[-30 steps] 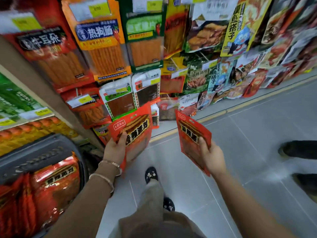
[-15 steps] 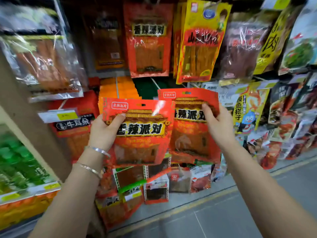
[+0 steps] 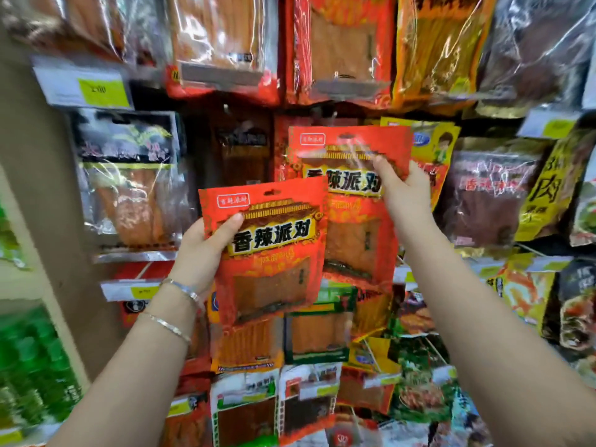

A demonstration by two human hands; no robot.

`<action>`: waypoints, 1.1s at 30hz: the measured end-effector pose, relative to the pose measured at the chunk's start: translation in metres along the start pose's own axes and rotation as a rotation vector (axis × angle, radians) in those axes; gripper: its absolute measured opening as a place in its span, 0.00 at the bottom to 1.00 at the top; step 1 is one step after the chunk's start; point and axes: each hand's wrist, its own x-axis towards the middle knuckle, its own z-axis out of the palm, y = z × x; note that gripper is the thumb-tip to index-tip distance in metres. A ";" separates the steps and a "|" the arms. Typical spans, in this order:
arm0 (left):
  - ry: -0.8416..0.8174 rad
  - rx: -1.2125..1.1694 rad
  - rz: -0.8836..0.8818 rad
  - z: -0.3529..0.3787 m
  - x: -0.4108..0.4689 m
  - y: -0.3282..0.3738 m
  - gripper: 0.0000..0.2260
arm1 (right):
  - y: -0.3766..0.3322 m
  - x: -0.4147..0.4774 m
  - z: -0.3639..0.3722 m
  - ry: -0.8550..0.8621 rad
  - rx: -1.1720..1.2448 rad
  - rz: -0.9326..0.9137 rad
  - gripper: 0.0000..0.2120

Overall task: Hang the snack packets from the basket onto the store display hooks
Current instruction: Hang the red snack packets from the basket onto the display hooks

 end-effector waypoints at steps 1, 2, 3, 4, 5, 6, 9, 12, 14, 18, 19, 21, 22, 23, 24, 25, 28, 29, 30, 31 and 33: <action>0.003 -0.008 0.006 0.002 0.002 0.001 0.07 | -0.001 0.009 0.003 -0.014 0.022 0.006 0.05; 0.014 -0.002 0.007 0.004 0.005 0.002 0.07 | -0.002 0.017 0.006 -0.028 0.039 0.015 0.07; 0.030 0.014 0.003 0.005 0.009 0.002 0.07 | -0.001 0.024 0.008 -0.043 0.050 0.029 0.10; 0.049 0.028 -0.004 0.007 0.012 0.002 0.06 | -0.001 0.030 0.011 -0.056 0.056 0.052 0.11; 0.065 0.039 -0.010 0.009 0.014 0.003 0.04 | 0.000 0.035 0.013 -0.069 0.068 0.073 0.10; 0.075 0.049 -0.011 0.010 0.017 0.004 0.04 | 0.000 0.039 0.015 -0.078 0.086 0.093 0.08; 0.073 0.046 -0.010 0.015 0.022 0.003 0.04 | 0.002 0.049 0.023 -0.089 0.124 0.125 0.05; 0.102 0.019 -0.008 0.020 0.027 0.003 0.03 | 0.005 0.055 0.027 -0.089 0.167 0.145 0.05; 0.115 0.031 -0.005 0.023 0.031 0.003 0.03 | 0.006 0.058 0.028 -0.100 0.201 0.153 0.10; 0.122 0.053 0.001 0.028 0.038 0.000 0.04 | 0.009 0.065 0.026 -0.155 0.160 0.181 0.07; 0.131 0.053 0.003 0.028 0.040 -0.001 0.04 | 0.010 0.066 0.027 -0.171 0.137 0.177 0.03; 0.149 0.065 0.009 0.029 0.043 -0.001 0.04 | 0.010 0.069 0.031 -0.194 0.087 0.148 0.04; 0.159 0.072 0.011 0.029 0.044 -0.001 0.03 | 0.009 0.071 0.035 -0.195 0.065 0.132 0.06; 0.166 0.073 0.012 0.029 0.046 -0.001 0.03 | 0.009 0.073 0.040 -0.189 0.042 0.121 0.08; 0.173 0.074 0.015 0.029 0.048 -0.001 0.03 | 0.008 0.075 0.046 -0.187 0.013 0.111 0.09; 0.179 0.076 0.016 0.029 0.049 0.000 0.03 | 0.008 0.077 0.052 -0.191 -0.027 0.099 0.11; 0.192 0.074 0.017 0.030 0.053 0.004 0.03 | 0.011 0.084 0.069 -0.209 -0.170 0.086 0.15; 0.194 0.068 0.017 0.030 0.054 0.005 0.03 | 0.014 0.087 0.072 -0.219 -0.213 0.085 0.15; 0.196 0.069 0.017 0.030 0.055 0.006 0.02 | 0.016 0.089 0.075 -0.238 -0.254 0.080 0.15; 0.195 0.076 0.019 0.030 0.056 0.007 0.02 | 0.018 0.091 0.077 -0.261 -0.299 0.079 0.15; 0.189 0.101 0.027 0.031 0.057 0.009 0.02 | 0.020 0.092 0.076 -0.311 -0.376 0.081 0.16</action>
